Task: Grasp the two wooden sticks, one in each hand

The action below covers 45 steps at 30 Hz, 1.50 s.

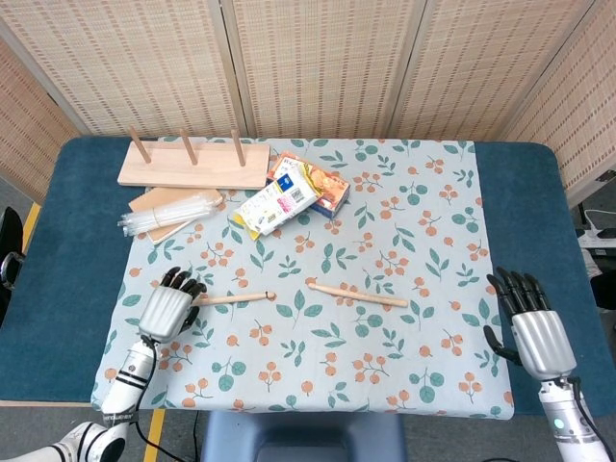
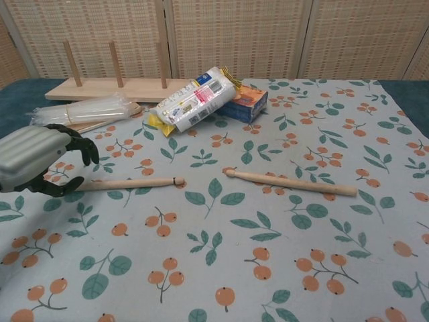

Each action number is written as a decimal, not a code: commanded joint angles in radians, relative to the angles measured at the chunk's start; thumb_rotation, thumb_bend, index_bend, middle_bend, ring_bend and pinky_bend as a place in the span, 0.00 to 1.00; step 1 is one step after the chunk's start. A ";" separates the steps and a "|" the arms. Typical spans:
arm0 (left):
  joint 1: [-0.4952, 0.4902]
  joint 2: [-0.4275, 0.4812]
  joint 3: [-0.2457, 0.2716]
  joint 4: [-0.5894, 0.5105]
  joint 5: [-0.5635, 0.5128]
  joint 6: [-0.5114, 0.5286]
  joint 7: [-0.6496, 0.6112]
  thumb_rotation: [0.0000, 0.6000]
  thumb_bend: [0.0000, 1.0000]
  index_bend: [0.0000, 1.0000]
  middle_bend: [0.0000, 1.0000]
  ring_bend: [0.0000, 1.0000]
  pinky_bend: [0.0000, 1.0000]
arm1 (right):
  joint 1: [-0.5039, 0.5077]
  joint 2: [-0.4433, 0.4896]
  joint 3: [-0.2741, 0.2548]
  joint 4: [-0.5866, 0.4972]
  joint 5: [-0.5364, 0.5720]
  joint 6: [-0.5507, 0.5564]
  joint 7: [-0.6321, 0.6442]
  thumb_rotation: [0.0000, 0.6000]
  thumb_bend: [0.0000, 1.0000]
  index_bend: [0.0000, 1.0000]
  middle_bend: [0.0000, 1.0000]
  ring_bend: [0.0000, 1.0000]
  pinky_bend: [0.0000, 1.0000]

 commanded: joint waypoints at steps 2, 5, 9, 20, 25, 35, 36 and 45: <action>-0.021 -0.035 -0.001 0.037 -0.019 -0.014 0.055 1.00 0.41 0.38 0.39 0.23 0.19 | 0.000 0.004 -0.001 -0.001 0.004 -0.005 0.001 0.89 0.35 0.00 0.00 0.00 0.00; -0.022 -0.049 0.003 0.053 -0.033 -0.013 0.100 1.00 0.41 0.38 0.39 0.22 0.19 | 0.001 0.010 -0.004 -0.005 0.005 -0.009 0.007 0.89 0.35 0.00 0.00 0.00 0.00; -0.022 -0.067 0.016 0.074 -0.050 -0.022 0.154 1.00 0.41 0.39 0.39 0.23 0.19 | 0.000 0.016 -0.007 -0.010 0.004 -0.010 0.010 0.89 0.35 0.00 0.00 0.00 0.00; -0.037 -0.105 0.026 0.133 -0.081 -0.044 0.203 1.00 0.41 0.42 0.42 0.24 0.19 | 0.003 0.022 -0.012 -0.016 0.007 -0.023 0.009 0.89 0.35 0.00 0.00 0.00 0.00; -0.043 -0.119 0.027 0.164 -0.081 -0.035 0.193 1.00 0.41 0.51 0.49 0.28 0.19 | 0.004 0.021 -0.014 -0.017 0.011 -0.029 0.005 0.89 0.35 0.00 0.00 0.00 0.00; -0.045 -0.132 0.047 0.219 -0.037 0.020 0.103 1.00 0.47 0.74 0.71 0.39 0.18 | 0.012 0.000 -0.020 -0.012 0.009 -0.046 -0.016 0.89 0.35 0.00 0.00 0.00 0.00; -0.046 -0.133 0.051 0.229 -0.022 0.039 0.079 1.00 0.49 0.77 0.74 0.41 0.18 | 0.015 -0.010 -0.022 -0.009 0.005 -0.050 -0.021 0.89 0.35 0.00 0.00 0.00 0.00; -0.018 -0.093 0.092 0.276 0.085 0.205 -0.122 1.00 0.53 0.83 0.80 0.47 0.19 | 0.097 -0.099 0.001 -0.073 -0.013 -0.143 -0.178 1.00 0.35 0.04 0.16 0.00 0.00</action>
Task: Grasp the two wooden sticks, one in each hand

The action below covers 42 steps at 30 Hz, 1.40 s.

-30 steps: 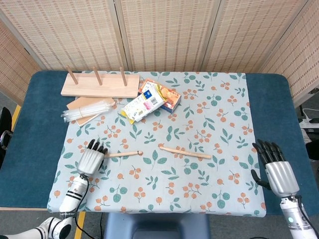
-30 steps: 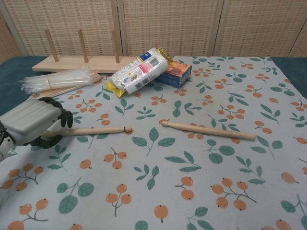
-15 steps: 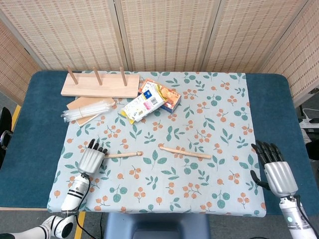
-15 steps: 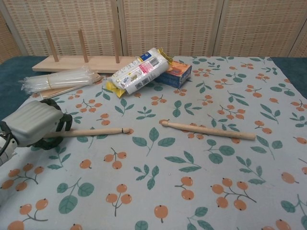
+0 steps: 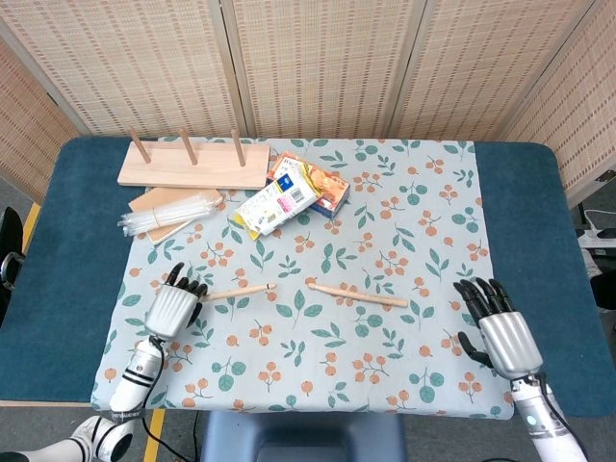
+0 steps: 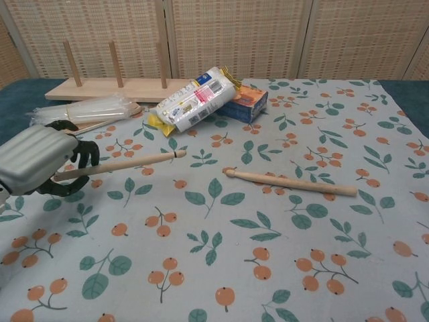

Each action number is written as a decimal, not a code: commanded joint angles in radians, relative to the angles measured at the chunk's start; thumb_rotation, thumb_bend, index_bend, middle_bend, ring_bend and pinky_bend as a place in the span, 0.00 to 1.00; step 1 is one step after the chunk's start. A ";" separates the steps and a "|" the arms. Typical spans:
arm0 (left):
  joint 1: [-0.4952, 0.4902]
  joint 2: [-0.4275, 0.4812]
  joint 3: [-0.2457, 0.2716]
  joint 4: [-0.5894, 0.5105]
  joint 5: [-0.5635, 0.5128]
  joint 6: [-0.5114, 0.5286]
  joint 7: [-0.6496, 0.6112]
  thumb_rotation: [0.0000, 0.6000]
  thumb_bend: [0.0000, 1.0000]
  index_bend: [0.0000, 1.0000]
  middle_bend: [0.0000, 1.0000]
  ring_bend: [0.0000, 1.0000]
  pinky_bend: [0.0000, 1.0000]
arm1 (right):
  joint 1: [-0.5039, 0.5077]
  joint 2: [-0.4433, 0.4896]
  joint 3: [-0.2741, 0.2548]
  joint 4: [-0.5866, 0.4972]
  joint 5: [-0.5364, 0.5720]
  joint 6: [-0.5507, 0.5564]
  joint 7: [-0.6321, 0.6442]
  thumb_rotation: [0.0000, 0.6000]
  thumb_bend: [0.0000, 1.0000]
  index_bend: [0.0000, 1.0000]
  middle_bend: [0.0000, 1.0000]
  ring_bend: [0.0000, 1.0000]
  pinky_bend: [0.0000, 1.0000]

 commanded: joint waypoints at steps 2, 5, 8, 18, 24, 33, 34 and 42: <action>0.020 0.033 0.019 0.015 0.034 0.054 -0.064 1.00 0.53 0.83 0.80 0.47 0.19 | 0.072 -0.083 0.031 -0.017 0.003 -0.081 -0.135 1.00 0.35 0.09 0.18 0.00 0.00; 0.026 0.054 0.019 0.008 0.032 0.059 -0.076 1.00 0.53 0.83 0.80 0.47 0.19 | 0.119 -0.158 0.054 0.001 0.053 -0.154 -0.242 1.00 0.35 0.17 0.24 0.00 0.00; 0.031 0.070 0.015 0.001 0.029 0.067 -0.083 1.00 0.53 0.83 0.80 0.47 0.19 | 0.158 -0.230 0.067 0.030 0.089 -0.205 -0.333 1.00 0.35 0.22 0.27 0.00 0.00; 0.039 0.097 0.012 -0.010 0.024 0.072 -0.086 1.00 0.53 0.83 0.80 0.47 0.19 | 0.223 -0.400 0.105 0.183 0.171 -0.238 -0.470 1.00 0.35 0.31 0.34 0.01 0.00; 0.038 0.097 0.013 -0.001 0.025 0.066 -0.098 1.00 0.53 0.83 0.80 0.47 0.19 | 0.248 -0.434 0.125 0.243 0.230 -0.261 -0.492 1.00 0.35 0.31 0.34 0.01 0.00; 0.029 0.098 0.021 0.009 0.027 0.039 -0.109 1.00 0.53 0.83 0.80 0.48 0.19 | 0.280 -0.466 0.125 0.301 0.283 -0.292 -0.505 1.00 0.35 0.35 0.37 0.05 0.00; 0.028 0.098 0.021 0.011 0.028 0.038 -0.110 1.00 0.53 0.83 0.80 0.48 0.19 | 0.283 -0.471 0.125 0.306 0.290 -0.295 -0.507 1.00 0.35 0.35 0.37 0.05 0.00; 0.028 0.096 0.020 0.018 0.026 0.035 -0.117 1.00 0.53 0.83 0.80 0.48 0.20 | 0.299 -0.488 0.118 0.320 0.312 -0.300 -0.536 1.00 0.35 0.40 0.42 0.09 0.00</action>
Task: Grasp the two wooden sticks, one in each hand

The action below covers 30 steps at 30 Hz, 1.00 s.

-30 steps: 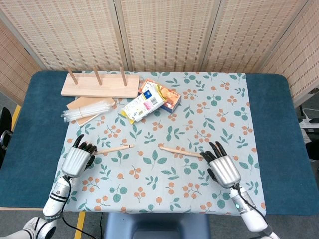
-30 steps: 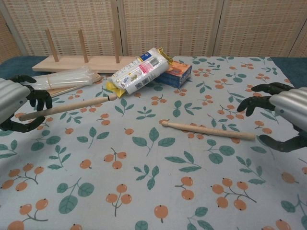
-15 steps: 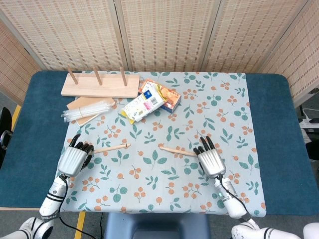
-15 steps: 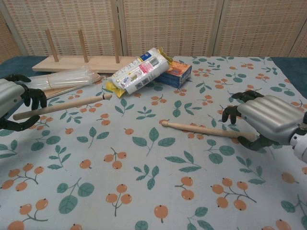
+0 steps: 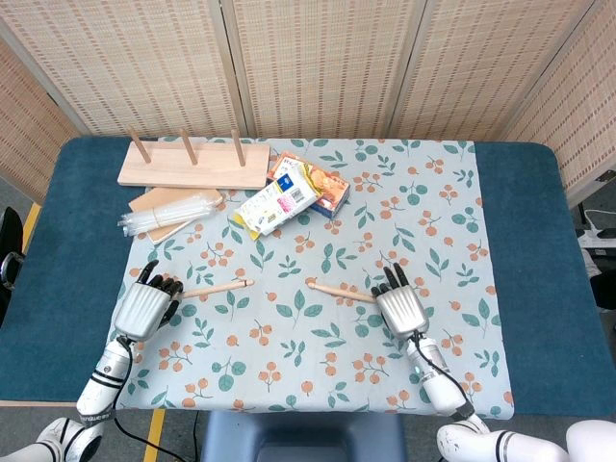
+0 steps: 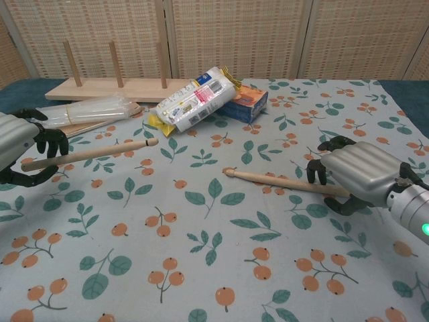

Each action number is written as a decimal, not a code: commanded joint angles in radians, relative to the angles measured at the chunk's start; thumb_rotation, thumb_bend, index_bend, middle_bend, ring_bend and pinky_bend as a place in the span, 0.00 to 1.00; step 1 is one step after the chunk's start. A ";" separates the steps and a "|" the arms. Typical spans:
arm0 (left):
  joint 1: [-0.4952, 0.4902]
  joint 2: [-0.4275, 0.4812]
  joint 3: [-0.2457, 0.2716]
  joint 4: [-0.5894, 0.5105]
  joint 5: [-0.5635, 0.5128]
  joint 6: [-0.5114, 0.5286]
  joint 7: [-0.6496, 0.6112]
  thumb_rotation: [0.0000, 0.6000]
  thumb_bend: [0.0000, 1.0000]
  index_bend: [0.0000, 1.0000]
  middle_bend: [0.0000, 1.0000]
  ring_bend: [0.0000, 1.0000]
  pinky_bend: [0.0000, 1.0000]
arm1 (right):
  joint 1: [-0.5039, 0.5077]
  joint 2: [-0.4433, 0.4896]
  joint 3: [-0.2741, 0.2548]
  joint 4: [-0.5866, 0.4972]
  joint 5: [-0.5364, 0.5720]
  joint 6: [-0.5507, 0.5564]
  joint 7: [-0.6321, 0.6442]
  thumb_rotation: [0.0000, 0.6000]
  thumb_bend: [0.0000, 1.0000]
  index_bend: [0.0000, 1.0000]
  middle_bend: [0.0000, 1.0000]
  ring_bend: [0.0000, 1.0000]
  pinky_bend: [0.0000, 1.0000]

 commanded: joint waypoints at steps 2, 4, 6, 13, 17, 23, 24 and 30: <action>0.001 0.002 0.002 -0.001 -0.002 -0.006 -0.007 1.00 0.53 0.83 0.80 0.48 0.20 | 0.006 -0.008 -0.004 0.004 0.008 0.000 -0.015 1.00 0.35 0.45 0.45 0.13 0.00; 0.003 0.005 0.004 0.000 -0.003 -0.008 -0.009 1.00 0.53 0.83 0.80 0.48 0.20 | 0.010 -0.013 -0.009 0.010 0.018 -0.003 -0.033 1.00 0.35 0.50 0.49 0.16 0.00; 0.005 0.006 0.005 0.000 -0.002 -0.006 -0.014 1.00 0.53 0.83 0.80 0.48 0.20 | 0.013 -0.020 -0.011 0.014 0.034 -0.001 -0.059 1.00 0.35 0.53 0.51 0.18 0.00; 0.006 0.006 0.004 0.006 -0.004 -0.004 -0.024 1.00 0.53 0.83 0.80 0.48 0.20 | 0.018 -0.022 -0.017 0.003 0.058 0.015 -0.096 1.00 0.35 0.62 0.59 0.26 0.00; 0.008 0.009 0.001 0.001 -0.009 -0.006 -0.031 1.00 0.53 0.83 0.80 0.49 0.21 | 0.016 -0.016 -0.024 -0.008 0.049 0.031 -0.081 1.00 0.36 0.80 0.74 0.42 0.04; 0.009 0.018 -0.017 -0.030 -0.032 -0.016 -0.048 1.00 0.53 0.83 0.81 0.51 0.22 | -0.003 0.014 -0.055 -0.030 -0.035 0.088 0.034 1.00 0.41 0.98 0.88 0.56 0.12; 0.008 0.022 -0.021 -0.040 -0.040 -0.023 -0.053 1.00 0.53 0.83 0.81 0.51 0.23 | -0.008 0.022 -0.059 -0.035 -0.052 0.103 0.060 1.00 0.41 0.99 0.88 0.56 0.13; 0.000 0.051 -0.057 -0.118 -0.082 -0.050 -0.082 1.00 0.53 0.83 0.81 0.52 0.24 | -0.021 0.062 -0.068 -0.069 -0.153 0.174 0.241 1.00 0.41 1.00 0.89 0.59 0.16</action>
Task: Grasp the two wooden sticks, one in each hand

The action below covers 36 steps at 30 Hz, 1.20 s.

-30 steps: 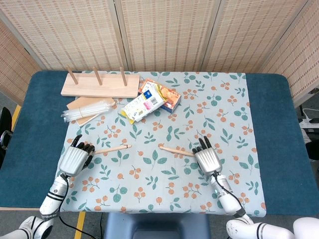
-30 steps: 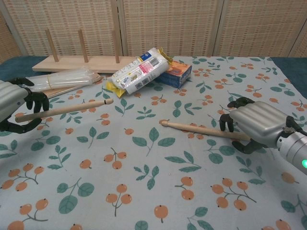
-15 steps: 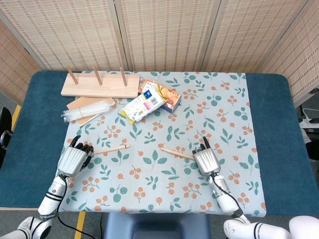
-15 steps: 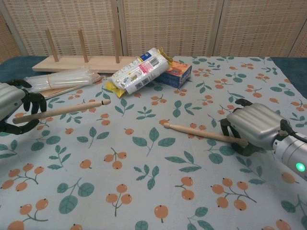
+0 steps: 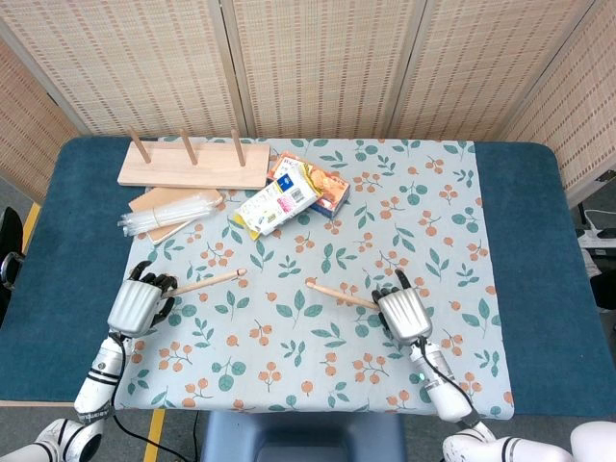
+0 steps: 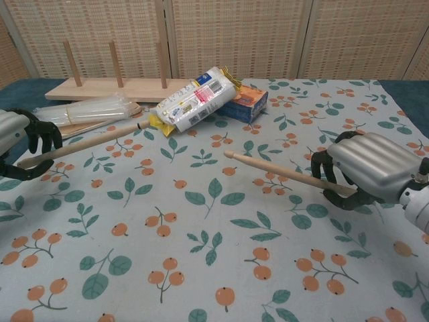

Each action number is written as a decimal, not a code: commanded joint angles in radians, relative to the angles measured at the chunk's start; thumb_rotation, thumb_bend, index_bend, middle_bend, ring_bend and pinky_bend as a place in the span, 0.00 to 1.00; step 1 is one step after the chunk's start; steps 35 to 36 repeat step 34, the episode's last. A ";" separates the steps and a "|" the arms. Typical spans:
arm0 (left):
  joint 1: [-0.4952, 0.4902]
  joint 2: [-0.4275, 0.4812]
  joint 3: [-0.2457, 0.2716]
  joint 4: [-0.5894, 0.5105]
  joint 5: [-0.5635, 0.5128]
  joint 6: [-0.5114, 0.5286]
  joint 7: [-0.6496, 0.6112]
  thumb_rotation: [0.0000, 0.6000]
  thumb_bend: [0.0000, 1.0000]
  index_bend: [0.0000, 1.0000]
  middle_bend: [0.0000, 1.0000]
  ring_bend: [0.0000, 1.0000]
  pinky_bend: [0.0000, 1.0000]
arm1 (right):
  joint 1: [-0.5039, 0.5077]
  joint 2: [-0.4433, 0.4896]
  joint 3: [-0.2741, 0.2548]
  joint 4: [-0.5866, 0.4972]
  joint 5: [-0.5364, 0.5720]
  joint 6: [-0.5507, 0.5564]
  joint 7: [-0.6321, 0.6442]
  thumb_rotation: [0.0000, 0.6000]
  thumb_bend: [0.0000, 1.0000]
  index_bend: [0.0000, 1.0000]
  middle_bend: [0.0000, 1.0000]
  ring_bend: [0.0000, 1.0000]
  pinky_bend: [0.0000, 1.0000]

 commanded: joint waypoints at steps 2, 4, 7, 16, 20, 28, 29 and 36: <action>-0.010 0.034 -0.033 -0.085 -0.039 -0.032 -0.039 1.00 0.53 0.84 0.82 0.53 0.25 | -0.007 0.039 -0.014 -0.041 -0.101 0.057 0.174 1.00 0.41 1.00 0.90 0.59 0.16; -0.020 0.054 -0.043 -0.148 -0.047 -0.049 -0.045 1.00 0.53 0.84 0.82 0.53 0.25 | 0.003 0.044 -0.015 -0.059 -0.137 0.066 0.237 1.00 0.41 1.00 0.90 0.59 0.16; -0.037 0.069 -0.050 -0.220 -0.040 -0.056 -0.007 1.00 0.53 0.84 0.82 0.53 0.26 | 0.021 0.036 -0.012 -0.070 -0.194 0.086 0.297 1.00 0.41 1.00 0.90 0.59 0.16; -0.073 0.098 -0.064 -0.428 -0.052 -0.100 0.091 1.00 0.53 0.84 0.82 0.54 0.27 | 0.083 -0.010 0.029 -0.076 -0.226 0.058 0.303 1.00 0.41 1.00 0.90 0.59 0.16; -0.071 0.105 -0.050 -0.488 -0.029 -0.083 0.131 1.00 0.53 0.84 0.82 0.54 0.27 | 0.098 -0.015 0.045 -0.083 -0.202 0.032 0.290 1.00 0.41 1.00 0.90 0.59 0.16; -0.067 0.118 -0.030 -0.533 -0.008 -0.074 0.155 1.00 0.53 0.84 0.82 0.54 0.27 | 0.098 -0.010 0.051 -0.087 -0.180 0.030 0.266 1.00 0.41 1.00 0.90 0.59 0.16; -0.067 0.118 -0.029 -0.532 -0.005 -0.073 0.156 1.00 0.53 0.84 0.82 0.54 0.27 | 0.097 -0.009 0.051 -0.089 -0.177 0.029 0.266 1.00 0.41 1.00 0.90 0.59 0.16; -0.069 0.117 -0.030 -0.524 -0.002 -0.071 0.150 1.00 0.53 0.84 0.82 0.54 0.27 | 0.099 -0.006 0.043 -0.088 -0.179 0.026 0.260 1.00 0.41 1.00 0.90 0.59 0.16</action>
